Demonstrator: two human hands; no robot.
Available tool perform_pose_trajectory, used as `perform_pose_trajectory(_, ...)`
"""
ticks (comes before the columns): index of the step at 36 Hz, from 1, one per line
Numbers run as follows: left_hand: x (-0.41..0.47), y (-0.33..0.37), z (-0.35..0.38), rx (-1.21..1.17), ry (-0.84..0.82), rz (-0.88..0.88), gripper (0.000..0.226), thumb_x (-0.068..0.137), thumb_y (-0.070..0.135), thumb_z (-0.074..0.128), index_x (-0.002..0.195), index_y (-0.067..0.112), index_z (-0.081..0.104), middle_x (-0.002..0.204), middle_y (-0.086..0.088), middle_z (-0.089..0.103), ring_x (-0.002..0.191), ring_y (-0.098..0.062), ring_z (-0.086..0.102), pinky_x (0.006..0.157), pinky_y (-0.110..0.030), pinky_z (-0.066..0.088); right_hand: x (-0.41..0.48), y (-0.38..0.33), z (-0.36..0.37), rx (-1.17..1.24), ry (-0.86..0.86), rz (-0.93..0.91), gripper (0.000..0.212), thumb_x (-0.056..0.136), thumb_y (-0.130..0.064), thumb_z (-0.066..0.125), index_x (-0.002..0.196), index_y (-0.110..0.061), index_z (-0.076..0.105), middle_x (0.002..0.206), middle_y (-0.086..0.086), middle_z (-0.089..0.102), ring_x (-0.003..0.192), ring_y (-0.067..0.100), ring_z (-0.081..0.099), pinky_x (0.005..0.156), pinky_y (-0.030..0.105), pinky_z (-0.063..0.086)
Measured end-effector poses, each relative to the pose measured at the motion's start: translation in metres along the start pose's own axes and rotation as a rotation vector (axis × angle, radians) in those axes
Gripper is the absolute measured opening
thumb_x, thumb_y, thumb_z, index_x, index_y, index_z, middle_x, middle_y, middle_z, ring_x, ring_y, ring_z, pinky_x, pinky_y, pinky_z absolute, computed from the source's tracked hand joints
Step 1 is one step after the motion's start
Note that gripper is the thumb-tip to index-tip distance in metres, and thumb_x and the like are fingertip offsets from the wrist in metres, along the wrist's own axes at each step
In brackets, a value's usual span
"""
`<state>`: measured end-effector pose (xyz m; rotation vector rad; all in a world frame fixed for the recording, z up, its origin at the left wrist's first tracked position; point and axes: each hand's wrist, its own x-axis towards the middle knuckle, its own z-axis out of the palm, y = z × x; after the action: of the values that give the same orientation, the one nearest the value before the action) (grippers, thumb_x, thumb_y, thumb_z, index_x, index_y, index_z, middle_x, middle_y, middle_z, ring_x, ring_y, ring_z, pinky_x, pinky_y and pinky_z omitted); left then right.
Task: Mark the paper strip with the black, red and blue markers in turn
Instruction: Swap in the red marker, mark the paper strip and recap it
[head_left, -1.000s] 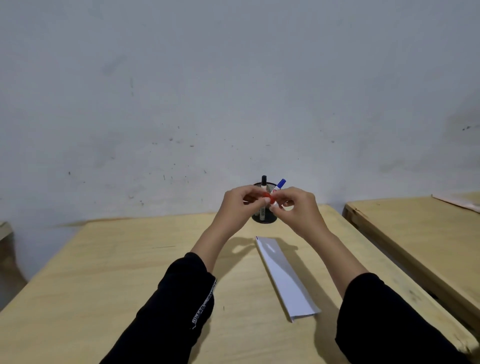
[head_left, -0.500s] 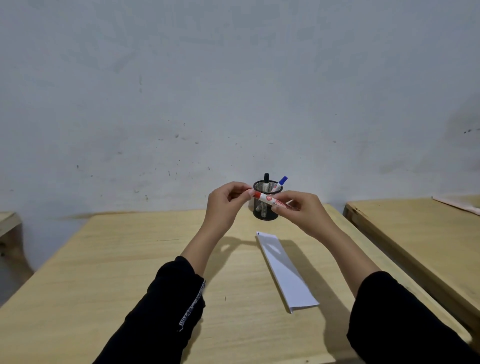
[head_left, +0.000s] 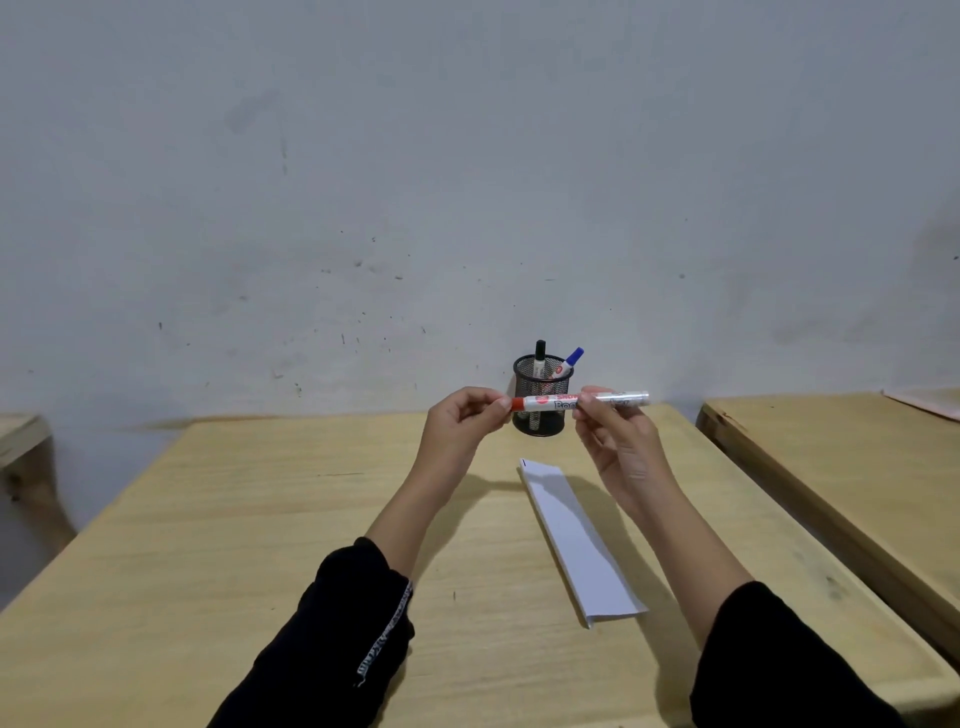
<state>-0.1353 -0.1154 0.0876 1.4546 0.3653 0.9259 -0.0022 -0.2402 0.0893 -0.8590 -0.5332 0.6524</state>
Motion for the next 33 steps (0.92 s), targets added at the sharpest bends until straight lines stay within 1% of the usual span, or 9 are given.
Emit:
perform_pose_trajectory(5,-0.003,-0.002,0.009,0.041,-0.062,0.027,0.008,0.086,0.005,0.064,0.085,0.012,0.067,0.077,-0.004,0.066,0.071,-0.006,0.063,0.078,-0.019,0.052,-0.002,0.014,0.011,-0.033,-0.027,0.017,0.005,0.082,-0.006,0.066,0.085,-0.009,0.068,0.069,-0.003,0.070,0.063,0.005,0.065,0.064,0.014,0.053)
perform_pose_trajectory(10,-0.002,-0.002,0.007,0.129,-0.075,0.086,0.013,0.085,0.006,0.066,0.088,0.018,0.070,0.077,0.006,0.069,0.073,-0.001,0.063,0.075,-0.014,0.050,0.001,0.016,0.015,-0.021,-0.018,0.017,0.006,0.087,-0.004,0.060,0.086,-0.005,0.066,0.070,0.001,0.066,0.060,0.005,0.062,0.063,0.014,0.052)
perform_pose_trajectory(17,0.002,-0.006,0.006,0.174,-0.057,0.120,0.010,0.089,0.007,0.061,0.091,0.005,0.070,0.068,-0.002,0.063,0.062,0.001,0.058,0.067,-0.012,0.047,0.004,0.015,0.012,-0.021,-0.085,-0.020,0.007,0.083,-0.002,0.061,0.088,-0.005,0.065,0.071,0.000,0.070,0.064,0.007,0.063,0.066,0.014,0.052)
perform_pose_trajectory(21,0.005,-0.010,0.002,0.115,-0.002,0.059,0.012,0.091,0.011,0.059,0.090,0.007,0.070,0.070,-0.001,0.064,0.061,0.003,0.059,0.066,-0.011,0.049,0.007,0.012,0.010,-0.071,-0.134,-0.100,0.013,0.076,-0.007,0.065,0.089,-0.006,0.067,0.077,0.000,0.070,0.076,0.009,0.066,0.073,0.016,0.052)
perform_pose_trajectory(24,0.009,-0.015,-0.011,0.080,0.079,-0.024,0.012,0.091,0.011,0.059,0.083,0.012,0.069,0.073,0.001,0.066,0.062,0.000,0.060,0.067,-0.011,0.051,0.011,0.008,0.004,-0.069,-0.109,-0.147,0.009,0.078,-0.005,0.064,0.087,-0.007,0.066,0.077,-0.001,0.071,0.080,0.009,0.066,0.074,0.016,0.051)
perform_pose_trajectory(26,0.012,-0.020,-0.022,0.160,0.129,-0.073,0.010,0.088,0.009,0.061,0.082,0.009,0.068,0.076,-0.002,0.066,0.066,-0.007,0.059,0.068,-0.014,0.051,0.013,0.007,0.000,-0.056,-0.062,-0.155,0.009,0.083,0.001,0.059,0.086,-0.006,0.064,0.072,-0.004,0.071,0.075,0.006,0.067,0.071,0.014,0.051)
perform_pose_trajectory(28,0.014,-0.028,-0.033,0.340,0.163,-0.103,0.007,0.084,0.009,0.064,0.079,0.008,0.069,0.071,-0.003,0.062,0.065,-0.011,0.054,0.065,-0.016,0.046,0.015,0.007,-0.003,-0.052,-0.018,-0.144,0.010,0.085,0.003,0.058,0.085,-0.006,0.063,0.069,-0.004,0.070,0.072,0.005,0.067,0.070,0.014,0.051)
perform_pose_trajectory(31,0.014,-0.039,-0.045,0.550,0.191,-0.172,0.006,0.079,0.008,0.066,0.078,0.003,0.068,0.062,0.000,0.052,0.055,-0.009,0.045,0.044,-0.006,0.033,0.016,0.011,-0.008,-0.063,0.027,-0.116,0.010,0.085,0.004,0.058,0.085,-0.005,0.064,0.067,-0.004,0.070,0.071,0.006,0.067,0.069,0.015,0.052)
perform_pose_trajectory(33,0.013,-0.046,-0.051,0.611,0.194,-0.222,0.003,0.079,0.003,0.063,0.077,0.001,0.064,0.064,-0.001,0.051,0.051,-0.009,0.044,0.037,-0.006,0.031,0.016,0.014,-0.010,-0.079,0.040,-0.100,0.009,0.085,0.004,0.059,0.084,-0.004,0.064,0.067,-0.003,0.069,0.069,0.007,0.066,0.067,0.015,0.052)
